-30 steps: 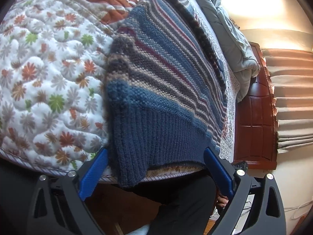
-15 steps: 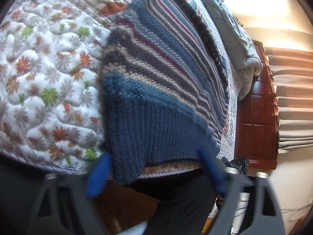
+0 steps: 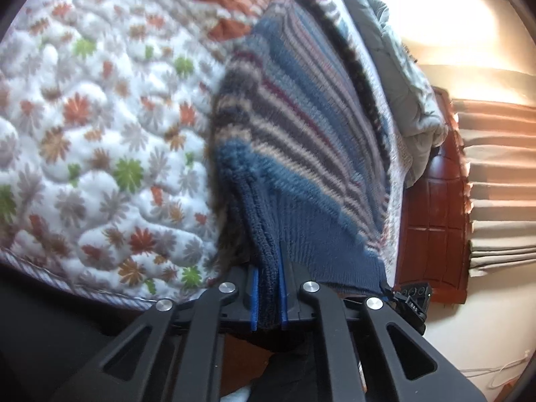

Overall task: Fold small clothes
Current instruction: 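Carry the held hem over the body toward the collar with both grippers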

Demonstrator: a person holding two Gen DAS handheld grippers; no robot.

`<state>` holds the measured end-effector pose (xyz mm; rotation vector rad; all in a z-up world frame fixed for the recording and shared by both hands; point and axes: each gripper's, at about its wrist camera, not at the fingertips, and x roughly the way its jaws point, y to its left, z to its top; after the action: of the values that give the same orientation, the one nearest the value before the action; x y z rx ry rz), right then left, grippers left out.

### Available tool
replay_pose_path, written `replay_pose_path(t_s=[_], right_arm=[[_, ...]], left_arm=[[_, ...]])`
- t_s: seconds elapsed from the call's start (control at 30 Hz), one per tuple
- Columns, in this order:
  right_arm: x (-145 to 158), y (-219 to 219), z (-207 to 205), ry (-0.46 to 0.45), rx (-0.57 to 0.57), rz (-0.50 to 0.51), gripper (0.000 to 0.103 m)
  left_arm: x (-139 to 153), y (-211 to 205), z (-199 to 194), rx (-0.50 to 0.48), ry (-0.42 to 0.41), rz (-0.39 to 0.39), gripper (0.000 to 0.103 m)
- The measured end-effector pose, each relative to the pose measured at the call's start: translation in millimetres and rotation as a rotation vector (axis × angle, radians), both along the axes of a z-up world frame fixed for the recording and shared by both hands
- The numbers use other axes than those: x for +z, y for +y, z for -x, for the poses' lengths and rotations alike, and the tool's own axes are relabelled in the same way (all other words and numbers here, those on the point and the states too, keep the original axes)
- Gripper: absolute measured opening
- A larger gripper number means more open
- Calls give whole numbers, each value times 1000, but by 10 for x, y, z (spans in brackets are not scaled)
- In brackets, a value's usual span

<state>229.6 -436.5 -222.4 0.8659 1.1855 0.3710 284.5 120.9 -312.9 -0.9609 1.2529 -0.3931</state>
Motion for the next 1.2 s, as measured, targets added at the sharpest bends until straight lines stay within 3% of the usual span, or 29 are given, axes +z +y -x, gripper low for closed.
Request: replay_pose_path(t_s=[0.23,0.63,0.93,1.2], right_arm=[[376,-45,-171,-74,7,-8,10],[899,-24,-700,-176,22,-6,8],[1219,-68,-1358,-225,38,50,8],[1164,-135,-2187,-190,37,78,7]], left_arm=[[455,103,-61,28,-111,63,8],[1142,101,-554,51,-261,110,8],[1515,78,-1205,48,-338,88,8],[1524,19,-2101,49,-303,72,8]])
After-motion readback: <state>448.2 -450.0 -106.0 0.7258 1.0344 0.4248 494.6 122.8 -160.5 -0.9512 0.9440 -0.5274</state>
